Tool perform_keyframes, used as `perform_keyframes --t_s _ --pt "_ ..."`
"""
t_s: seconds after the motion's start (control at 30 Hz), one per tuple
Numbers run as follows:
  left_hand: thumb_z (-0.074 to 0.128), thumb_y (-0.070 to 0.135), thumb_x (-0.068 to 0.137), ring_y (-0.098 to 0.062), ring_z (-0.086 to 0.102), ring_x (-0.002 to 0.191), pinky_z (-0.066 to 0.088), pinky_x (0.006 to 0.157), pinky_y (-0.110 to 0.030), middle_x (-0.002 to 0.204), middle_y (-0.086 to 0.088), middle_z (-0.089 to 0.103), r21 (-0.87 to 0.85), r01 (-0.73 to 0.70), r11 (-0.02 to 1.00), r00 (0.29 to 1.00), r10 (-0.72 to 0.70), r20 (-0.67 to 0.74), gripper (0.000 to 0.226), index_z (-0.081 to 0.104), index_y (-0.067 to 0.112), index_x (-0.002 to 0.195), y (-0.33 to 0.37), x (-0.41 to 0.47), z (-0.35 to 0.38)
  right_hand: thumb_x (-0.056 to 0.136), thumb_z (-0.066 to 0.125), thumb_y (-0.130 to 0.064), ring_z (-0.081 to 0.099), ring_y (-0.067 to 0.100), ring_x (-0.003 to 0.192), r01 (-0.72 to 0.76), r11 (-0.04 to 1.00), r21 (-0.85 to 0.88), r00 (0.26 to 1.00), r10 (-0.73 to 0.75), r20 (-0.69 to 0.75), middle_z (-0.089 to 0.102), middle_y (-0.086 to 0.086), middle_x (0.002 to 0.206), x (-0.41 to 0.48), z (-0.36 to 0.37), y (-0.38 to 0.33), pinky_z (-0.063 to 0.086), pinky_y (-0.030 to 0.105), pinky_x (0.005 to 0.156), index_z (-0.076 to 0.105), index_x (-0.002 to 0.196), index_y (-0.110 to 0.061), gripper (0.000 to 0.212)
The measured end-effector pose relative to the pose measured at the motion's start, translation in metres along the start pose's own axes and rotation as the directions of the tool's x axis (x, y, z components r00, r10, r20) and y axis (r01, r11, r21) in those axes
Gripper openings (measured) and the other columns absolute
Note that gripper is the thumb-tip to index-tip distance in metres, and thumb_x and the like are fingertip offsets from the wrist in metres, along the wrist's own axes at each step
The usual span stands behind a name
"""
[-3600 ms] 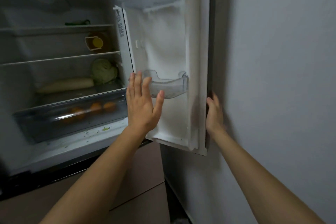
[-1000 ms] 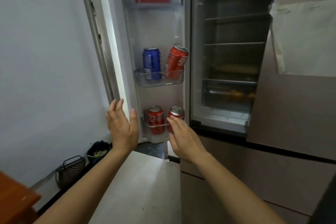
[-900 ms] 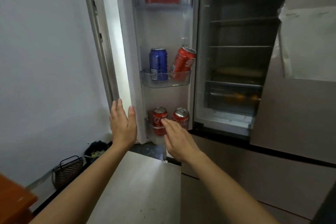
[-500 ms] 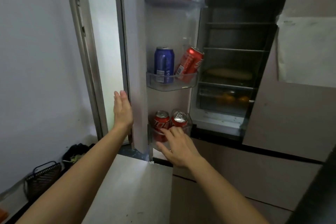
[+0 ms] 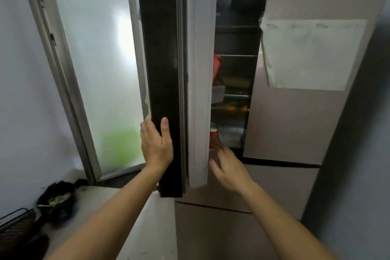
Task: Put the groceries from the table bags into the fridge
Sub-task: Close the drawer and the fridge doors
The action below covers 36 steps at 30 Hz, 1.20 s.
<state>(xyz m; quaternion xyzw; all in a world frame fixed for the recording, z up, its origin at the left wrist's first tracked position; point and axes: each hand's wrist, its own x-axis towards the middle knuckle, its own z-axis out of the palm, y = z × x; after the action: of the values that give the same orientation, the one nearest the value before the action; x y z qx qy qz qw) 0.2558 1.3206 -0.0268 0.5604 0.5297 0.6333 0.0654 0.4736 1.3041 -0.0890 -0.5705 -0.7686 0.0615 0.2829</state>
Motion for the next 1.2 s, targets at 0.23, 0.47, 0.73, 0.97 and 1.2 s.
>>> perform_keyframes --t_s 0.23,0.47,0.73,0.97,1.2 --pt "0.044 0.063 0.089 -0.009 0.04 0.097 0.036 0.081 -0.026 0.113 -0.008 0.048 0.057 -0.135 0.989 0.987 0.129 0.1 0.069 0.049 0.005 0.127 0.036 -0.016 0.055 0.105 0.044 -0.037 0.036 0.011 0.139 -0.192 0.933 0.305 0.978 0.208 -0.022 0.033 -0.007 0.152 -0.008 -0.008 0.036 0.03 0.027 0.113 0.012 0.16 -0.02 0.066" --pt "0.052 0.063 0.089 -0.021 0.023 0.146 0.026 0.113 -0.036 0.161 -0.005 0.021 0.143 -0.381 0.913 0.903 0.335 0.27 0.076 0.035 0.019 0.148 0.036 -0.012 0.116 0.106 0.036 -0.04 0.017 0.013 0.152 -0.232 0.925 0.3 0.961 0.266 -0.074 0.012 -0.008 0.167 0.0 0.001 0.075 0.022 0.037 0.123 0.006 0.16 -0.032 0.063" --pt "0.053 0.066 0.089 -0.033 0.029 0.143 0.042 0.107 -0.049 0.159 -0.014 0.024 0.355 -0.503 0.788 0.845 0.364 0.391 0.085 0.03 0.013 0.151 0.043 0.006 0.182 0.104 0.039 -0.022 -0.004 0.023 0.155 -0.329 0.94 -0.092 0.908 0.288 -0.305 -0.01 0.004 0.168 0.041 -0.034 0.121 0.019 0.045 0.123 0.006 0.161 -0.02 0.065" --pt "0.05 0.065 0.09 -0.041 0.031 0.136 0.045 0.094 -0.053 0.155 -0.024 0.027 0.402 -0.601 0.691 0.798 0.485 0.358 0.081 0.014 0.038 0.157 0.019 0.013 0.206 0.09 0.051 -0.007 -0.015 0.029 0.152 -0.387 0.871 -0.302 0.892 0.272 -0.361 -0.014 0.009 0.167 0.058 -0.043 0.159 0.015 0.052 0.124 0.002 0.161 -0.014 0.086" --pt "0.05 0.065 0.09 -0.043 0.019 0.139 0.036 0.099 -0.06 0.154 -0.023 0.01 0.437 -0.623 0.649 0.783 0.519 0.345 0.084 0.003 0.042 0.156 0.013 0.015 0.217 0.088 0.054 -0.007 -0.016 0.031 0.153 -0.417 0.856 -0.304 0.882 0.3 -0.364 -0.016 0.009 0.167 0.063 -0.036 0.157 0.018 0.052 0.123 0.002 0.161 -0.015 0.09"
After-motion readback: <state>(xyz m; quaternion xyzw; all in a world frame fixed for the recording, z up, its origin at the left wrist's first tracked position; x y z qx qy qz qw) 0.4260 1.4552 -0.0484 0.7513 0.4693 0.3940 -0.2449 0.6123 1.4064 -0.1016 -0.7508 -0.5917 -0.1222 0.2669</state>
